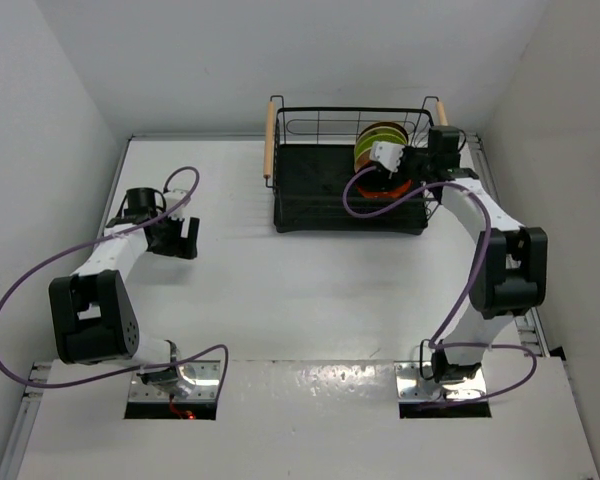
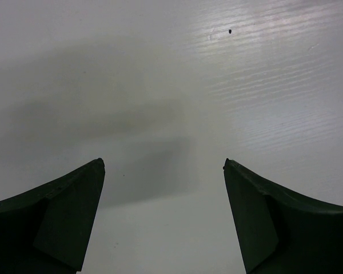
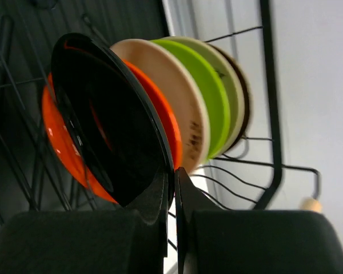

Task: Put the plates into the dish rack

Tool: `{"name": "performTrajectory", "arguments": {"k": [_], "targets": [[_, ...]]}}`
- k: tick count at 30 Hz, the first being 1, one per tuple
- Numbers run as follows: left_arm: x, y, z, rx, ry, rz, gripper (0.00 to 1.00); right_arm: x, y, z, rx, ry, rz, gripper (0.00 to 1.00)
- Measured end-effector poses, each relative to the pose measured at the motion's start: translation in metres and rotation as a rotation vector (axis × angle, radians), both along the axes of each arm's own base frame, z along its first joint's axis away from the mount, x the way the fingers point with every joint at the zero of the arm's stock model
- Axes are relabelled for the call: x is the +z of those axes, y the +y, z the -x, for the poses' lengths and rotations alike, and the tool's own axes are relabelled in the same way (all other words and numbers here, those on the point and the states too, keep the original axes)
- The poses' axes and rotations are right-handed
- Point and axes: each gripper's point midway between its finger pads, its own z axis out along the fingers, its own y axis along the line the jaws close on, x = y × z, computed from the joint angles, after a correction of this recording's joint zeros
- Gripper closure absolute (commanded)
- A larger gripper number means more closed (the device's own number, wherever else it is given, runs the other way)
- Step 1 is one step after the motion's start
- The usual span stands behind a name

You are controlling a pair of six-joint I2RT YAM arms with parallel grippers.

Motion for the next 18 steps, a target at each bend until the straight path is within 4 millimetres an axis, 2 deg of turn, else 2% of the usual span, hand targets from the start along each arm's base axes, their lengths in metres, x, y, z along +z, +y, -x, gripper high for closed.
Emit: {"name": "performTrajectory", "arguments": {"k": [3,11,18], "targets": [[0.0,0.0,0.0,0.0,0.0,0.0,0.1,-0.02,0.005,-0.004,-0.003,0.01,0.039,1.0],[0.0,0.002,0.0,0.006,0.0,0.0,0.1,-0.019,0.01,-0.011,-0.021,-0.054,0.086,1.0],[0.0,0.002,0.0,0.006,-0.001,0.001,0.1,-0.018,0.008,-0.001,-0.029,-0.064,0.088,1.0]]}}
